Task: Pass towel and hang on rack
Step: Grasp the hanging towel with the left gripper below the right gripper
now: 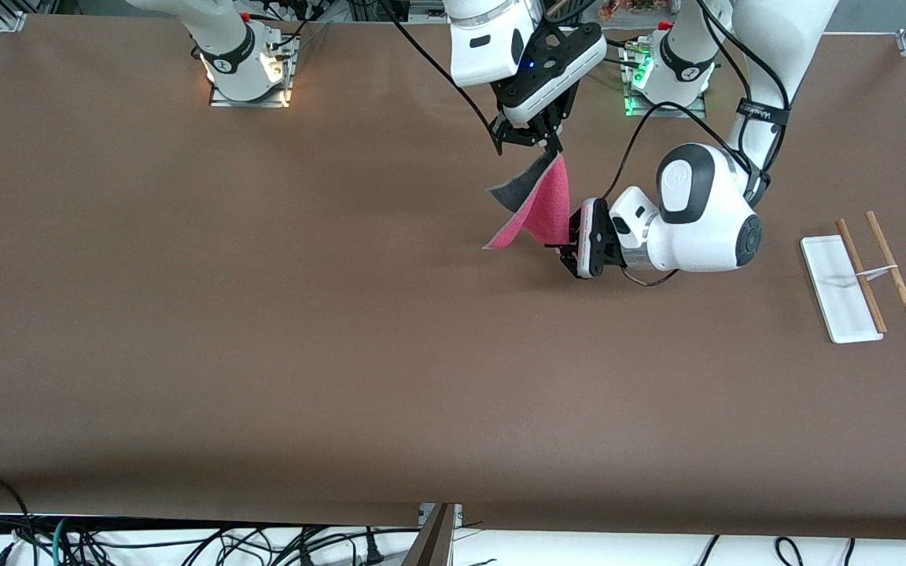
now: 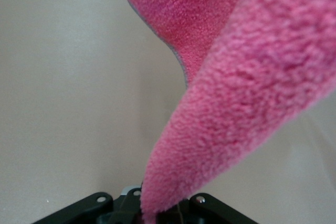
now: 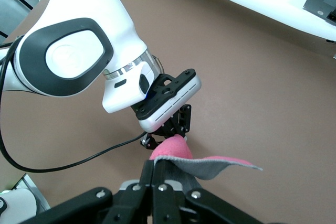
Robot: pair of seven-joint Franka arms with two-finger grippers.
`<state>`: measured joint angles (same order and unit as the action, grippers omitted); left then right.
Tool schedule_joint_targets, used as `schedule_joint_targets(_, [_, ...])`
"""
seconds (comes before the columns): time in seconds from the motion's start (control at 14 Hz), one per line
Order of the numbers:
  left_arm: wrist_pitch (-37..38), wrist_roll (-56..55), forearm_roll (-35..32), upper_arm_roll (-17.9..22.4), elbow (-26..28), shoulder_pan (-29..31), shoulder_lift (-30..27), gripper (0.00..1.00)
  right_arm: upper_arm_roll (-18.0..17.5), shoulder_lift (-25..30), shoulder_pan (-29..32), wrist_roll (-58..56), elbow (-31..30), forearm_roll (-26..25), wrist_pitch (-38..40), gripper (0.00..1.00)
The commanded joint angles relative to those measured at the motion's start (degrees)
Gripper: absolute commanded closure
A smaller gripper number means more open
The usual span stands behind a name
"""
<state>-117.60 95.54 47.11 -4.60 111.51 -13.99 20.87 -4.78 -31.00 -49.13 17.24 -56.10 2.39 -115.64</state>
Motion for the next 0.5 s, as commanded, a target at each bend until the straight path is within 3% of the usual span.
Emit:
schedule_joint_targets(0.0, [0.3,0.8,1.1,0.5,0.0,1.4,-1.8,1.00,-0.1,0.6,-0.2,-0.7,-0.3,0.2,-0.4,1.00])
schedule_joint_targets(0.14, [0.4,-0.5,1.1,0.6,0.0,3.1,-2.5,1.00,-0.1,0.6,-0.2,-0.4,-0.4,0.3,-0.3,1.00])
schedule_joint_targets(0.21, [0.6,-1.0,1.1,0.7,0.0,3.5,-2.9,1.00,0.0,0.6,-0.1,-0.1,-0.4,0.5,-0.2,0.89])
schedule_joint_targets(0.29, [0.9,-1.0,0.9,1.7,0.0,3.8,-2.9,1.00,0.0,0.6,-0.1,-0.2,-0.4,0.6,-0.1,0.49])
schedule_joint_targets(0.36, [0.9,-1.0,0.8,2.7,0.0,3.8,-3.1,1.00,0.1,0.6,0.0,-0.4,-0.5,0.6,-0.3,0.02])
schedule_joint_targets(0.43, [1.0,-1.3,0.0,2.9,0.0,3.8,-3.5,1.00,0.2,0.6,0.1,-0.2,-0.4,0.6,-0.3,0.00])
